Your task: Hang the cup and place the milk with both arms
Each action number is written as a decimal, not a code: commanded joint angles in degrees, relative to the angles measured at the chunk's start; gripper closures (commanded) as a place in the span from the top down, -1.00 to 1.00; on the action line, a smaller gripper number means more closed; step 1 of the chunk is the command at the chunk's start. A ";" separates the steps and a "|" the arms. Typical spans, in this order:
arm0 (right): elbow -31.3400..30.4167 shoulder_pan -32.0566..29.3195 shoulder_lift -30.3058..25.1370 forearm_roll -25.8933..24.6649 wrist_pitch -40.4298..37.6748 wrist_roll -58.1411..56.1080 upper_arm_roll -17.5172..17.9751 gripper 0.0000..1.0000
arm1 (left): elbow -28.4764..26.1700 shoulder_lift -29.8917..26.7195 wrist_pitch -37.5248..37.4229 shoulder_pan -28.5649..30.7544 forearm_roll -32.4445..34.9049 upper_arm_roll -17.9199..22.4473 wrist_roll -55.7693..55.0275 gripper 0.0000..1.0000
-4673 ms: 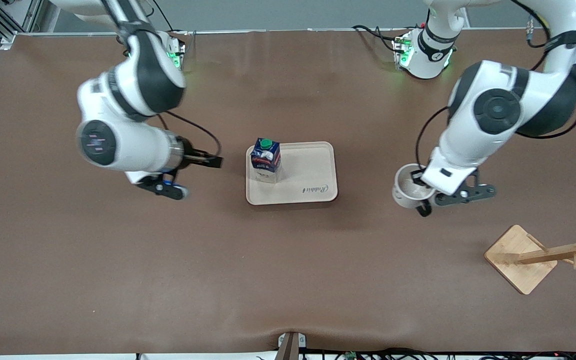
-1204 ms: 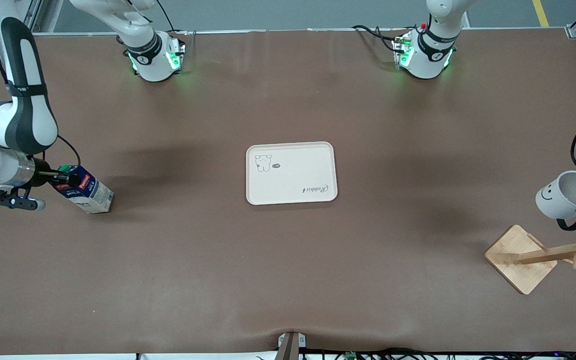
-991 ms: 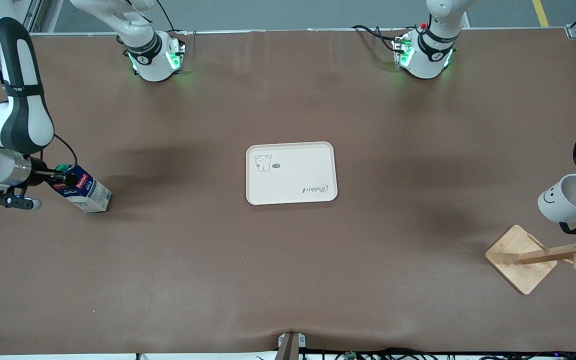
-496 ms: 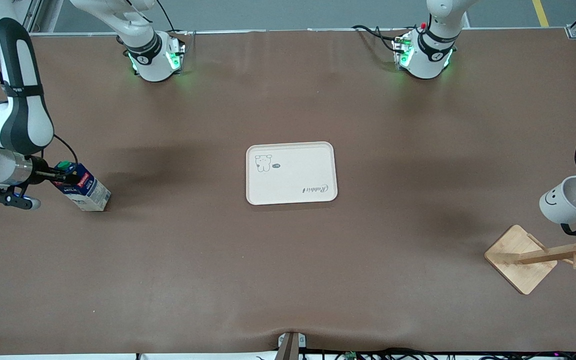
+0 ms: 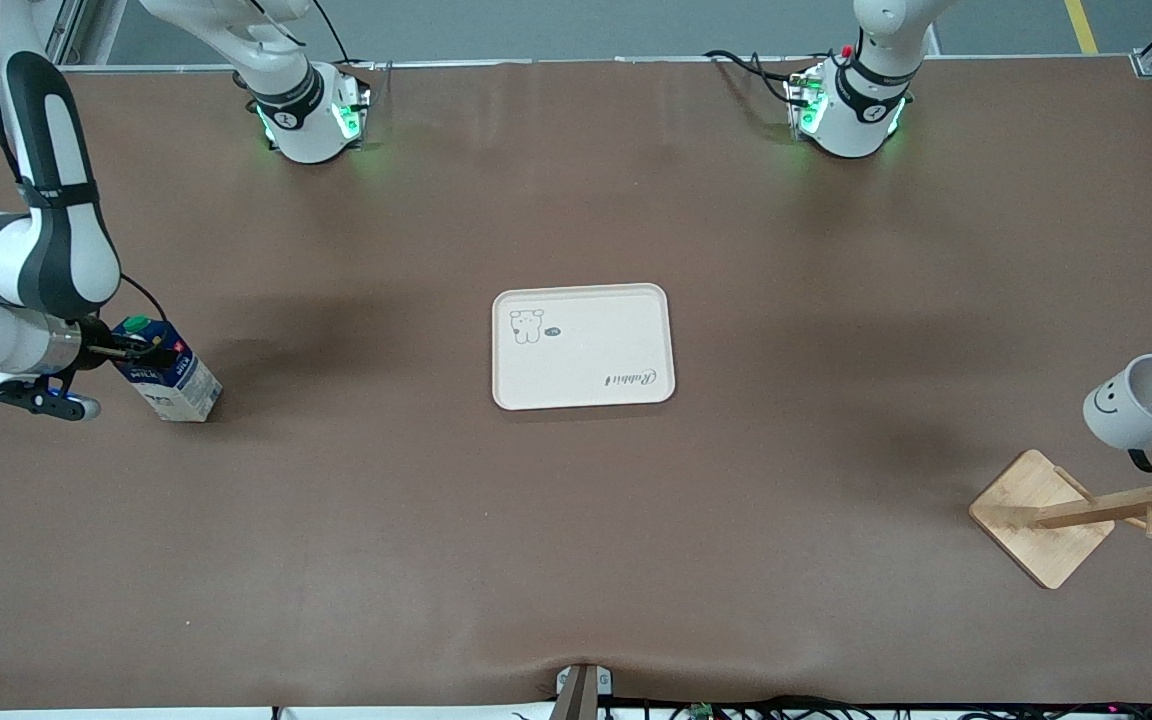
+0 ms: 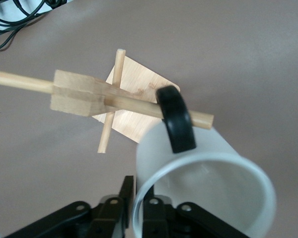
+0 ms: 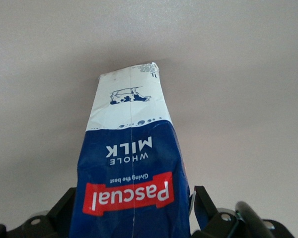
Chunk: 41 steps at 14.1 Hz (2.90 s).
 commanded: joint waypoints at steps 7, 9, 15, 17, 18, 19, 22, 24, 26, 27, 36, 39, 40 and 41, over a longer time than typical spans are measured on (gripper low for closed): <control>3.80 -0.84 1.87 -0.34 -0.70 0.53 0.67 1.00 | 0.84 -4.18 -5.12 0.13 -3.08 -0.15 -2.89 1.00; 4.33 -0.93 1.96 -0.34 -0.62 0.27 0.67 1.00 | 0.66 -5.50 -8.36 0.13 -3.08 -0.50 -5.59 1.00; 4.68 -0.67 2.58 -0.34 -0.79 0.26 0.67 1.00 | 0.58 -11.29 -15.14 -0.14 -3.34 -3.13 -15.51 1.00; 4.77 -0.66 2.05 -0.86 -1.49 -2.87 0.67 1.00 | 0.58 -12.79 -17.87 -0.05 -3.43 -4.89 -19.75 1.00; 6.42 -1.10 1.88 -0.95 -4.02 -7.34 0.67 1.00 | 0.58 -13.76 -18.05 -0.05 -3.34 -5.42 -21.50 1.00; 8.96 -1.19 1.96 -0.96 -8.74 -12.69 0.58 1.00 | 0.49 -14.55 -18.75 -0.05 -3.34 -6.12 -23.70 1.00; 14.34 -0.93 2.14 -0.96 -16.61 -16.71 0.58 1.00 | 0.57 -16.05 -19.10 -0.14 -3.34 -8.32 -28.10 1.00; 18.02 -1.02 2.31 -0.17 -16.52 -16.70 0.67 1.00 | 1.01 -16.05 -19.10 -0.22 -2.73 -9.64 -28.99 1.00; 21.98 -0.32 2.23 0.10 -19.49 -17.05 0.84 1.00 | 2.06 -16.05 -19.02 -2.93 -2.82 -8.69 -28.64 1.00; 24.78 -0.14 2.31 0.19 -24.04 -16.53 0.84 1.00 | 2.33 -16.22 -19.10 -6.60 -2.99 -6.68 -28.99 1.00; 31.14 1.00 -3.93 2.22 -36.87 -10.91 0.67 1.00 | -8.90 -26.93 -20.78 -32.81 -8.70 19.96 -30.13 1.00; 36.02 -0.31 -4.45 3.17 -37.96 -11.34 0.32 1.00 | -14.53 -31.16 -19.29 -34.85 -8.70 20.95 -34.44 1.00; 41.10 -0.31 -4.37 2.83 -39.19 -11.08 0.23 1.00 | -14.89 -31.43 -19.19 -34.85 -8.53 20.94 -34.53 1.00; 43.59 -0.14 -4.28 2.39 -41.46 -10.99 0.40 1.00 | -14.98 -31.52 -19.19 -34.85 -8.35 20.85 -34.61 1.00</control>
